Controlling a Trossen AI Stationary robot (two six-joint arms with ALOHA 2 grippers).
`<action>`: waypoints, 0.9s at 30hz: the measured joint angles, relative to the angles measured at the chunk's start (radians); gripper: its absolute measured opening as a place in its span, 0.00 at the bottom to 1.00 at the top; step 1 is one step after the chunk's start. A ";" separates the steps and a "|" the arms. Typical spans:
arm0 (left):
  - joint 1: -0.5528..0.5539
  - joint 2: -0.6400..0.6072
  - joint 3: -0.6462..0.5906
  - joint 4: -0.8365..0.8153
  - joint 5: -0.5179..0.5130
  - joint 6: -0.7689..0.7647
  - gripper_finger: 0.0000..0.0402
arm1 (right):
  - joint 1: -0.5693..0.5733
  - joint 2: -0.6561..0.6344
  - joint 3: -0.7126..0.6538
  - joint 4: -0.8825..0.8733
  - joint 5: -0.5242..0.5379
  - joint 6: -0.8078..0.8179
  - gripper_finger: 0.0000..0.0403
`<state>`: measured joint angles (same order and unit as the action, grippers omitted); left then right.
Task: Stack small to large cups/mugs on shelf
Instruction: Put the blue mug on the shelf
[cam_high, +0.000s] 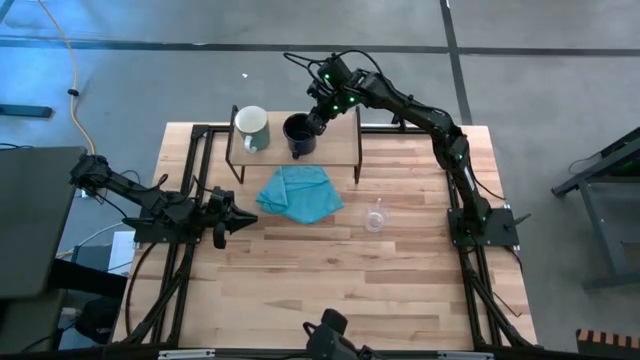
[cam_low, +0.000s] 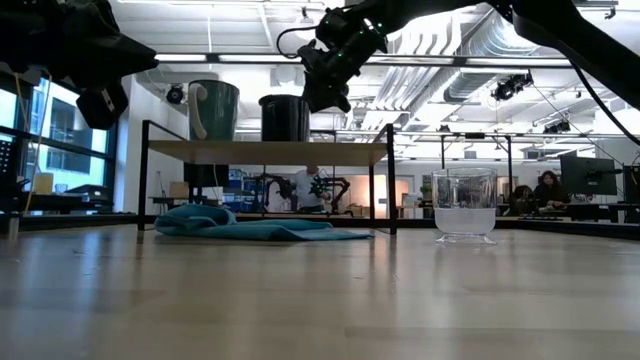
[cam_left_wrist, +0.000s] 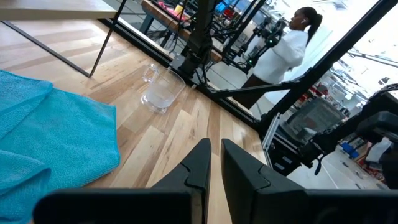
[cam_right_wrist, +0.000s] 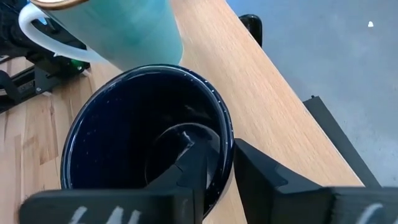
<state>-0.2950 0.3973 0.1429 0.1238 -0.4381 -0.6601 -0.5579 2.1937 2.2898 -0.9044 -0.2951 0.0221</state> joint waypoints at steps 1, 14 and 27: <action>0.000 0.000 0.000 0.000 0.000 0.000 0.06 | 0.000 0.000 0.000 -0.002 0.000 0.002 0.19; 0.000 0.000 0.000 0.000 0.000 0.000 0.06 | 0.002 0.000 0.000 0.028 0.007 -0.046 0.16; 0.000 0.000 0.000 0.000 0.000 0.000 0.06 | -0.003 0.004 0.000 0.044 0.004 -0.041 0.15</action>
<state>-0.2951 0.3969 0.1429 0.1238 -0.4381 -0.6601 -0.5610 2.1975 2.2898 -0.8599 -0.2913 -0.0185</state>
